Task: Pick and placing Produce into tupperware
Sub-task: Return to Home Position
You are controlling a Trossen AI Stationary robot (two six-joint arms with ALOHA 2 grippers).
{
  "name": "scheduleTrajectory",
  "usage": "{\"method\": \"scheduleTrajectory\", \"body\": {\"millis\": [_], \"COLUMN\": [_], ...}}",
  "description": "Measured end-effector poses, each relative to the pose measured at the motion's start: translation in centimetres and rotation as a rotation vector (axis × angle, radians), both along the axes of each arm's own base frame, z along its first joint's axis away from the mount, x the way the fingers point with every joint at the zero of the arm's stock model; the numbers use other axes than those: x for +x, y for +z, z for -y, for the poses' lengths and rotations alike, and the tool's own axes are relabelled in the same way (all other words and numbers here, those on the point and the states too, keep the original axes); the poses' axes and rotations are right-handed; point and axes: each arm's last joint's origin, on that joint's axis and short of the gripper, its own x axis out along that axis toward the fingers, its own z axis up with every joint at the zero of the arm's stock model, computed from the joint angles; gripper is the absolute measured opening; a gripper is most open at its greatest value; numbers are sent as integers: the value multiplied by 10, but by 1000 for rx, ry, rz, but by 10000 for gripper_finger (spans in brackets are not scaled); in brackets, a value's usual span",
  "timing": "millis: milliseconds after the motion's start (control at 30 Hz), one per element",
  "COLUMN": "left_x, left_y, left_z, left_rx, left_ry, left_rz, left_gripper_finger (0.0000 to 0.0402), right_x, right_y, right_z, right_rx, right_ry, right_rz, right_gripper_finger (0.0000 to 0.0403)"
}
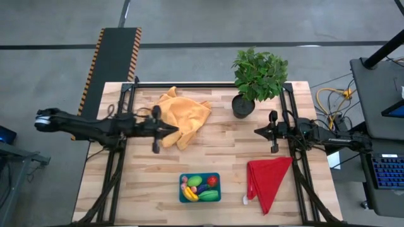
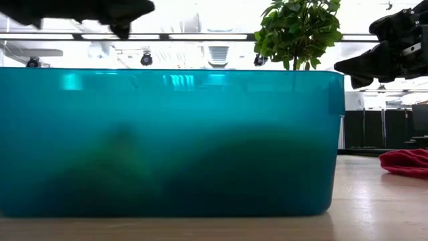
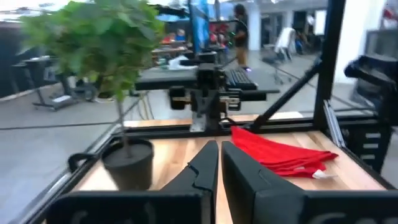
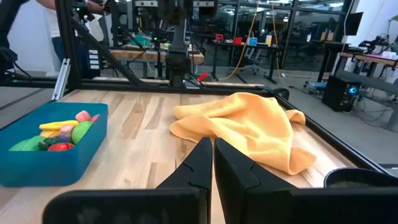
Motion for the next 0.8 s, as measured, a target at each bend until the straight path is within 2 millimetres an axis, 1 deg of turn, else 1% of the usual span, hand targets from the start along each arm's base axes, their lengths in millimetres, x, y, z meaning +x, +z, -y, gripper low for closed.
{"method": "scheduleTrajectory", "body": {"millis": [100,167,400,600,700,800], "left_x": [-20,-28,-46,-61,-70,-76], "left_y": [-11,-17,-34,-54,-58,-68], "left_z": [-3,-4,-6,-8,-9,-9], "left_rx": [-12,-11,4,3,-6,-30], "left_ry": [50,62,82,133,134,133], "left_rz": [26,33,17,28,70,34], "left_gripper_finger": [6,6,6,6,6,6], "right_x": [0,0,0,0,0,0], "right_y": [0,0,0,0,0,0], "right_z": [0,0,0,0,0,0], "right_rx": [-1,-1,-7,-8,-8,-8], "right_ry": [0,0,0,0,0,0], "right_rz": [-1,-1,-1,-1,-1,-1], "right_gripper_finger": [9,9,9,9,9,9]}}
